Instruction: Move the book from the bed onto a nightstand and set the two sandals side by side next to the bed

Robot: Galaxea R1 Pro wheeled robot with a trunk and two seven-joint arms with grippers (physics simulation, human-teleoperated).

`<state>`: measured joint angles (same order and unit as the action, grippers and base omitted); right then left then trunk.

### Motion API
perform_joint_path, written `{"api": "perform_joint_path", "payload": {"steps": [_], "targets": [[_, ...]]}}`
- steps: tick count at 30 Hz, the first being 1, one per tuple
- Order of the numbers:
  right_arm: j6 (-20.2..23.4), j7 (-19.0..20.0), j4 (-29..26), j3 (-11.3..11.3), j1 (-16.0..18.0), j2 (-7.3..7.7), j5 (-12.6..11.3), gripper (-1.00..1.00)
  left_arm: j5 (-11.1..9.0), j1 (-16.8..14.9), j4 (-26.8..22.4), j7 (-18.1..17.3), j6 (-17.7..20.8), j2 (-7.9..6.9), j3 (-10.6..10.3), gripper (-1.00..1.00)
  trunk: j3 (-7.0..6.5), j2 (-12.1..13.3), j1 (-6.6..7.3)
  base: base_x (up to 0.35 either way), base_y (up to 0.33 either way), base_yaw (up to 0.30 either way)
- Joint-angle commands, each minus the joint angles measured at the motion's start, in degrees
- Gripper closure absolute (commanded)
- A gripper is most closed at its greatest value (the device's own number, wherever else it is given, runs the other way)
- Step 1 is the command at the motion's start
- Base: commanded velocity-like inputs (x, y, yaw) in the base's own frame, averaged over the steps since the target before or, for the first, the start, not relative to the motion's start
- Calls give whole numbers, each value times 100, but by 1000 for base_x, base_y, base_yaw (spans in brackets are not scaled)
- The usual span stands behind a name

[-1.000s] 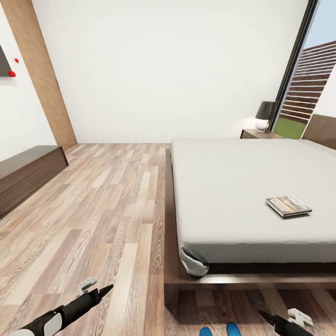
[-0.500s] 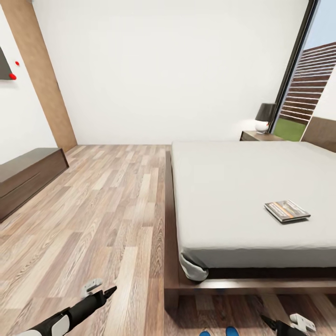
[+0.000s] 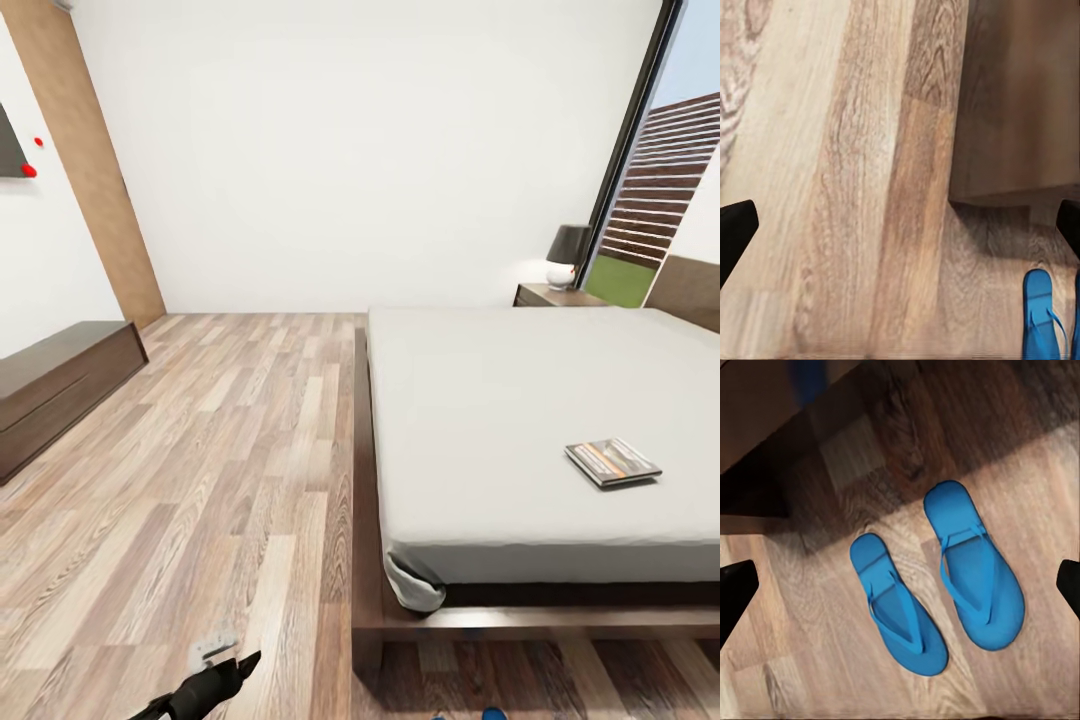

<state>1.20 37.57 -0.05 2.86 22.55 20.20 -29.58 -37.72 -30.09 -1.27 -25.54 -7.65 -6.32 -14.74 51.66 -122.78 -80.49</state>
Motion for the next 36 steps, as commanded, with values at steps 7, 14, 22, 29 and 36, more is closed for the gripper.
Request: {"api": "perform_joint_path", "payload": {"steps": [7,14,22,29,36], "targets": [[12,16,346,21,3,-91,5,-100,77,407,7,89,-122,135,-46,-100,-121,280,155,0,0,0],[12,-148,444,17,3,-493,5,-100,94,533,4,97,-135,246,-46,-100,-247,561,309,0,0,0],[12,-224,453,21,3,-584,5,-100,99,548,-3,87,-133,254,-42,-100,-391,882,485,0,0,0],[15,-223,453,19,3,-579,5,-100,93,548,3,85,-131,255,-42,-100,-427,962,529,0,0,0],[17,-223,453,20,3,-583,5,-100,90,548,4,85,-131,254,-38,-100,-427,962,529,0,0,0]]}}
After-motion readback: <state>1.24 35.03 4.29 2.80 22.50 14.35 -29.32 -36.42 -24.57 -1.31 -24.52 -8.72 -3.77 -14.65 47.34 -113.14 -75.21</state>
